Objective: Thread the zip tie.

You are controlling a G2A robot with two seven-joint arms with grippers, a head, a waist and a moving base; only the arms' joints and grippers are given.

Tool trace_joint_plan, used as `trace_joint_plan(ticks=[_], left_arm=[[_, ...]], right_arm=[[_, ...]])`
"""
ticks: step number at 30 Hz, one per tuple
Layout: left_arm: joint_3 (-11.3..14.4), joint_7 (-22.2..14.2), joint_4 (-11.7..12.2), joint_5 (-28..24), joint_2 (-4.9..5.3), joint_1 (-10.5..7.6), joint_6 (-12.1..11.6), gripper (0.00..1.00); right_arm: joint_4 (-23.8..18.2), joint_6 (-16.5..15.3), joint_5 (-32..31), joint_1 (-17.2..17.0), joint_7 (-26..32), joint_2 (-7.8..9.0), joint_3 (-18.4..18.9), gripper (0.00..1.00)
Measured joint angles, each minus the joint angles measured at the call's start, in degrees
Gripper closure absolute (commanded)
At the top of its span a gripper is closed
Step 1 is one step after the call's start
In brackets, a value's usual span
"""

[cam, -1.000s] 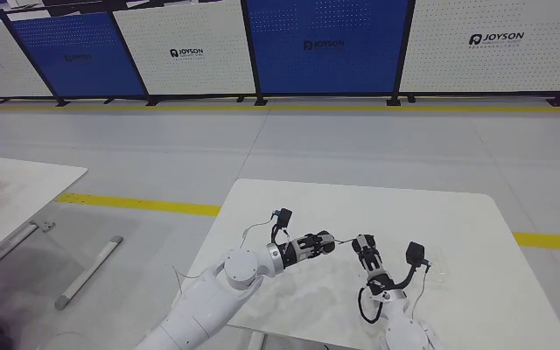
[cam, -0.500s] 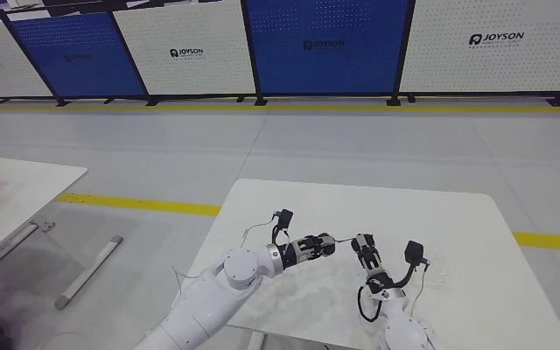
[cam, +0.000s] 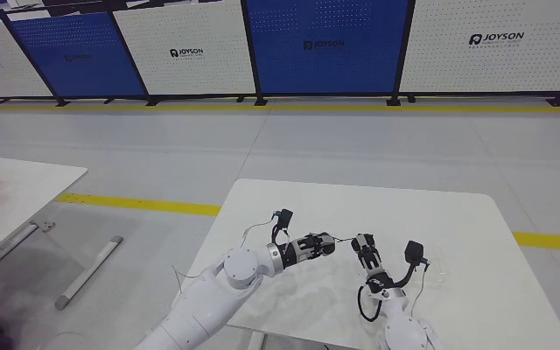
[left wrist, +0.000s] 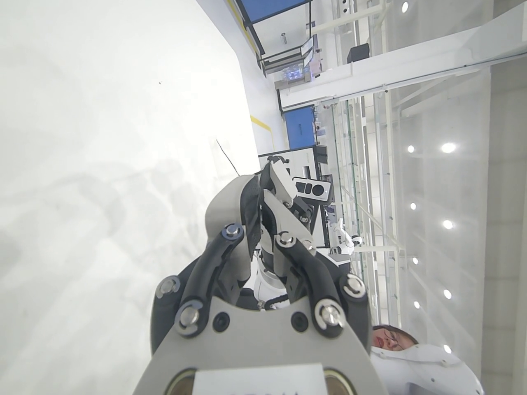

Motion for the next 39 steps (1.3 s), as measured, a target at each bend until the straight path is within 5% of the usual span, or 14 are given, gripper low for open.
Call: trace_joint_plan(ticks=[3, 16, 30, 31, 32, 33, 39], left_arm=[[0.0, 0.1, 0.0, 0.0, -0.03, -0.03, 0.0, 0.76], [0.1, 0.6, 0.2, 0.0, -0.19, -0.24, 0.6, 0.98], [0.1, 0.2, 0.5, 0.2, -0.27, -0.41, 0.6, 1.0], [0.1, 0.1, 0.6, 0.2, -0.28, -0.44, 0.6, 1.0], [0.1, 0.0, 0.6, 0.2, -0.28, -0.45, 0.5, 1.0], [0.1, -0.1, 0.7, 0.1, -0.29, -0.47, 0.5, 1.0], [-0.2, -1.2, 0.9, -1.8, -0.33, -0.54, 1.3, 1.0]], right_arm=[[-0.2, 0.0, -0.2, -0.1, 0.1, 0.0, 0.0, 1.0], [-0.5, 0.0, -0.6, -0.4, 0.5, -0.05, 0.1, 1.0], [-0.5, 0.3, -1.0, -0.3, 0.4, -0.18, 0.1, 1.0], [-0.4, 0.3, -0.9, -0.3, 0.6, -0.19, 0.1, 0.84], [-0.4, 0.4, -0.7, -0.2, 0.9, -0.2, 0.1, 0.36], [-0.3, 0.4, -0.6, -0.1, 1.1, -0.2, 0.1, 0.0], [-0.1, -0.2, -0.7, 0.1, 2.0, -0.19, 0.1, 0.0]])
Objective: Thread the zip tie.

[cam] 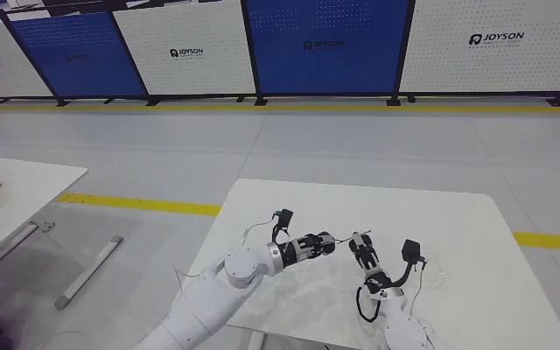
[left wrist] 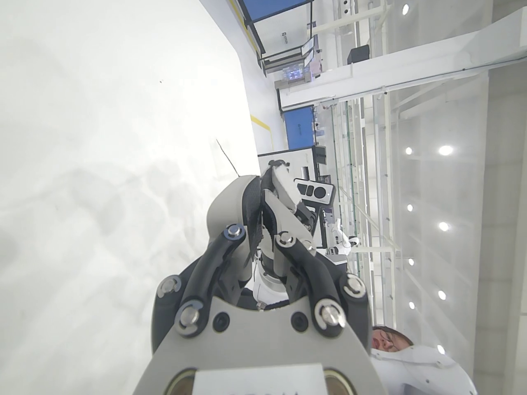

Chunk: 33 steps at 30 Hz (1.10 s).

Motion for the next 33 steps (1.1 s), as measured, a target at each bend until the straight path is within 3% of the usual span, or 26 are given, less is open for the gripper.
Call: trace_joint_plan(ticks=[8, 13, 23, 28, 33], left_arm=[[-3.4, 1.5, -1.0, -3.0, 0.5, 0.27, 4.0, 1.0], [-5.4, -0.2, -2.5, -6.9, 0.85, 1.4, 7.0, 1.0], [-5.4, -0.5, -2.6, -7.3, 0.86, 1.53, 7.1, 1.0], [-6.6, 1.6, -3.4, -8.9, 0.94, 2.56, 8.0, 1.0], [-8.0, 2.2, -5.3, -9.2, 1.24, 3.42, 8.7, 1.0]], right_arm=[[-0.8, -1.3, 0.7, -1.0, -0.3, 0.1, 0.8, 0.0], [-1.1, -2.6, 1.1, -1.8, -0.3, 0.21, 1.3, 0.0], [-1.1, -2.6, 0.9, -1.8, -0.1, 0.24, 1.3, 0.0], [-1.4, -4.6, -11.9, -2.1, 1.3, 1.22, 1.1, 0.0], [-2.1, -3.6, -21.8, -2.5, -0.2, 1.8, 1.6, 0.0]])
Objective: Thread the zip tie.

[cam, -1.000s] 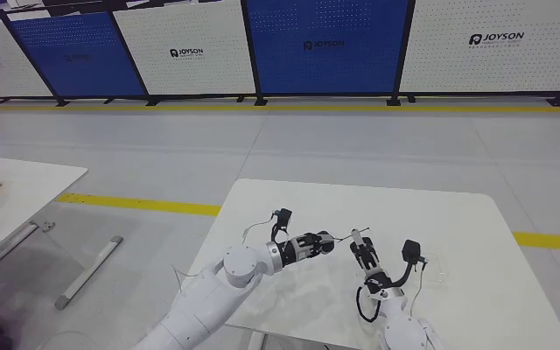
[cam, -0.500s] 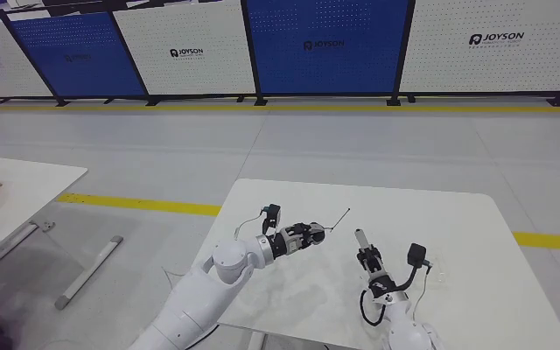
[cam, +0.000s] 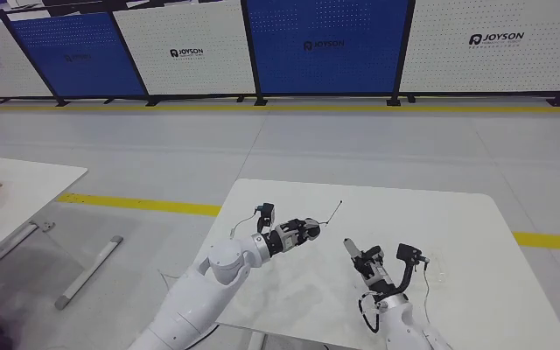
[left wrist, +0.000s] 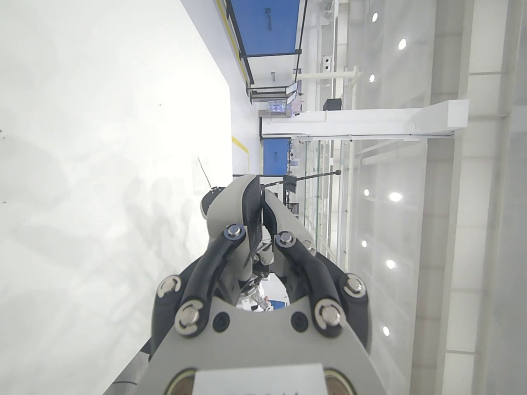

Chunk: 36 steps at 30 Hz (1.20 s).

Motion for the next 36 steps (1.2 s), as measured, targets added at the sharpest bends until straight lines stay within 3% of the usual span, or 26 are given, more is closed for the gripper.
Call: trace_joint_plan(ticks=[3, 12, 15, 19, 23, 26, 28, 36], left_arm=[[-0.3, 0.8, -0.9, -0.5, 0.01, 0.51, -0.1, 1.0], [-0.3, 0.9, -0.9, -0.5, 0.0, 0.51, -0.1, 1.0], [-0.1, 1.0, -1.0, -0.3, -0.01, 0.71, 0.2, 1.0], [-0.7, 0.2, -1.2, -0.5, 0.17, 0.94, 1.5, 1.0], [-1.1, -0.9, -1.7, -1.1, 0.32, 1.12, 2.8, 1.0], [-1.2, -1.6, -2.3, -1.6, 0.37, 1.19, 3.3, 1.0], [-1.2, -1.6, -2.3, -1.7, 0.37, 1.2, 3.3, 1.0], [-1.2, -1.5, -2.3, -1.6, 0.36, 1.2, 3.3, 1.0]], right_arm=[[-0.1, 1.7, -3.8, -0.2, -1.9, 0.1, 0.2, 0.0], [-0.1, 1.6, -4.0, -0.1, -1.7, 0.14, 0.1, 0.0], [-0.4, -1.4, -8.3, 0.0, -0.7, 0.67, 0.7, 0.0], [-2.6, -6.9, -10.8, -1.3, 1.6, 1.94, 4.9, 0.0], [-4.5, -10.9, -13.6, -2.1, 9.0, 3.21, 8.4, 0.0], [-4.3, -9.2, -15.8, -1.4, 13.6, 3.66, 9.6, 0.0], [-4.2, -7.9, -16.0, -1.3, 13.3, 3.64, 9.7, 0.0], [-4.3, -8.2, -16.1, -1.3, 13.1, 3.64, 9.6, 0.0]])
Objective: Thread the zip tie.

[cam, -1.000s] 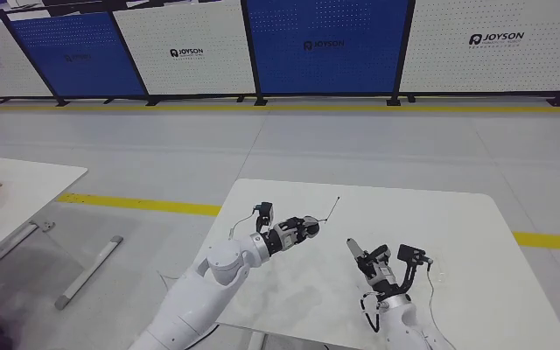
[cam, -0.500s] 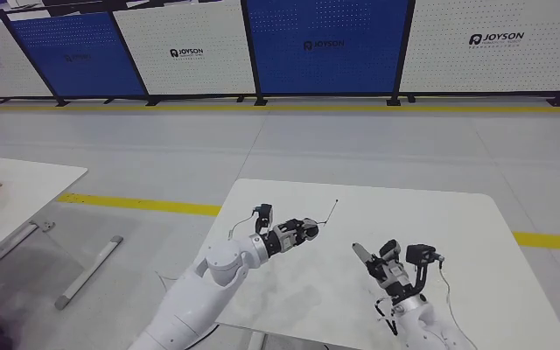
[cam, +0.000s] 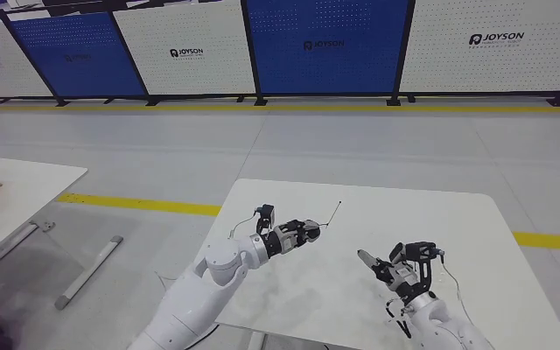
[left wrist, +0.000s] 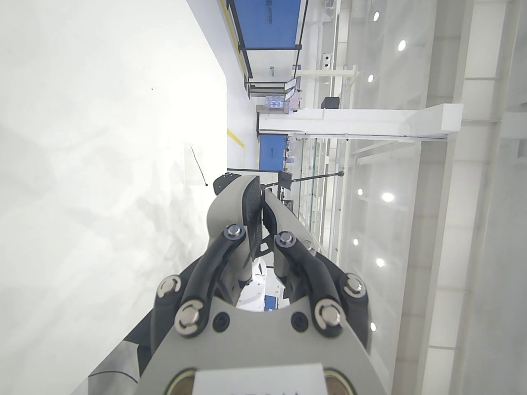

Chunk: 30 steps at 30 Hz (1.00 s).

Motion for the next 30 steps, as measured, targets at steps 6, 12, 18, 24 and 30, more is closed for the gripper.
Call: trace_joint_plan(ticks=[6, 12, 18, 24, 30], left_arm=[[0.7, 1.4, -1.6, 0.5, -0.11, 0.63, -0.1, 1.0], [1.6, 1.6, -1.8, 1.5, -0.19, 0.55, -0.2, 1.0], [1.6, 1.6, -1.8, 1.5, -0.19, 0.56, -0.2, 1.0], [3.0, 1.6, -2.6, 1.5, -0.44, 0.85, -0.3, 1.0], [3.6, 1.7, -2.9, 1.3, -0.56, 0.68, -0.4, 1.0]], right_arm=[[0.7, -1.2, -11.2, 1.1, -3.1, 0.26, -3.4, 0.0], [2.2, -1.6, -14.0, 2.0, -4.9, 0.27, -4.8, 0.0], [2.2, -1.7, -13.9, 2.0, -4.8, 0.27, -4.8, 0.0], [3.9, -2.9, -15.9, 4.3, -4.2, 0.23, -7.9, 0.0], [5.0, -2.5, -17.3, 5.5, -5.3, 0.12, -9.3, 0.0]])
